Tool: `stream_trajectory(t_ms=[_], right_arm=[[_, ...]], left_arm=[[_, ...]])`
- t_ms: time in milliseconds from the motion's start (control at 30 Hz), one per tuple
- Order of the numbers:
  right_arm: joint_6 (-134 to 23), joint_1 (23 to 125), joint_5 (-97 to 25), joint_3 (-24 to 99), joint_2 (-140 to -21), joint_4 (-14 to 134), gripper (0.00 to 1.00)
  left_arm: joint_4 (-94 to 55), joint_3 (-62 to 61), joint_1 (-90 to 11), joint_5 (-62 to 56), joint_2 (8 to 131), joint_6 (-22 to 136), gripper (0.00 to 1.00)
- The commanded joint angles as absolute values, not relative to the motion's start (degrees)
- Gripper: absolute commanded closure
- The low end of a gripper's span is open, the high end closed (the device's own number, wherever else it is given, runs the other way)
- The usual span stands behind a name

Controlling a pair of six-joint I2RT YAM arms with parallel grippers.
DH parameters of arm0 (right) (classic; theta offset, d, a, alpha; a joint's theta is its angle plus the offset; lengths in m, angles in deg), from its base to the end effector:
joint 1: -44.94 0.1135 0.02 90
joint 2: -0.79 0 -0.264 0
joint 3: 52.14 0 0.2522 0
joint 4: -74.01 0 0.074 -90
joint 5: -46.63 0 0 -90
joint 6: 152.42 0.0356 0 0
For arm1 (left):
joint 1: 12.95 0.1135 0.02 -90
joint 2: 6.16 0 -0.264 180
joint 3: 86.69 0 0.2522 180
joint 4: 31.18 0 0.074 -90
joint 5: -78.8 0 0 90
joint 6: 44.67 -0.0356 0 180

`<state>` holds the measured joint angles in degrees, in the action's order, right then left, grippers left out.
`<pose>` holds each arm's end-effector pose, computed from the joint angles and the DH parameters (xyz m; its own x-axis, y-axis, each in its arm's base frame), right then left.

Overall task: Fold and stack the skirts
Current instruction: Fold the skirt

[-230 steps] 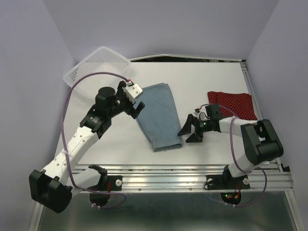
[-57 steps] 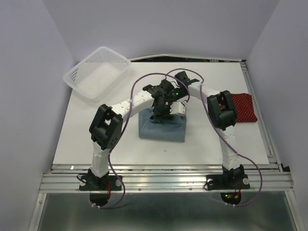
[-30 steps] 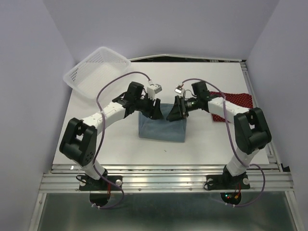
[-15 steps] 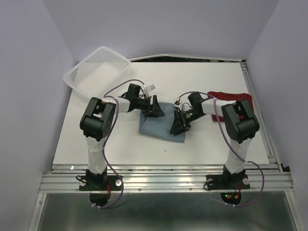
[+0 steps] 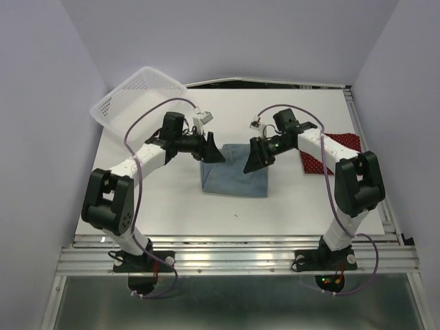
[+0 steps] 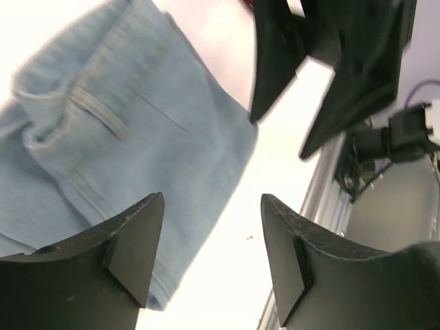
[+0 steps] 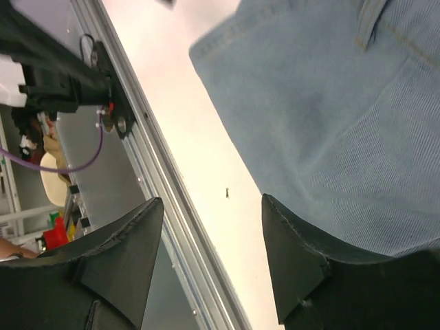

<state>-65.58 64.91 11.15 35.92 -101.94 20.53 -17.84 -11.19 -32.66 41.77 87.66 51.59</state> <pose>0.3260 0.1493 0.2193 -0.8444 -0.3409 -0.4133 -0.5304 0.4239 0.7342 0.3277 -0.1476 0.2475 -0.5831 0.1391 -0.8004 0.7839 0.3551 -0.5093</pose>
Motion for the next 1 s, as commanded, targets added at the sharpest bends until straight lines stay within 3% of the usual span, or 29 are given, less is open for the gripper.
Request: stream_trajectory(t_ms=[0,367,500,667,767,900,967], right_arm=[[-58.9,64.9,11.8,38.6,-101.1,29.8,0.36],[-52.1,63.5,2.6,48.0,-121.9,43.7,0.40],[-53.5,61.1,0.8,54.5,-126.6,43.7,0.40],[-52.8,61.1,5.4,60.4,-121.0,41.0,0.37],[-50.8,60.6,5.6,58.8,-113.2,39.2,0.32],[-50.0,60.6,-9.5,50.2,-101.7,36.8,0.19],[-49.3,60.6,-15.1,46.6,-98.1,34.9,0.14]], left_arm=[[-16.5,-19.2,-34.1,44.3,85.9,50.4,0.32],[-21.5,-21.0,-32.9,39.5,99.6,55.2,0.37],[-19.6,-19.4,-32.5,38.8,99.1,53.9,0.37],[-10.8,-13.8,-34.9,35.5,92.9,45.9,0.31],[-4.3,-8.9,-39.4,24.1,87.9,37.4,0.27],[-3.4,-9.0,-49.0,2.1,80.1,26.5,0.24],[-5.5,-11.1,-52.3,-2.7,78.0,22.1,0.21]])
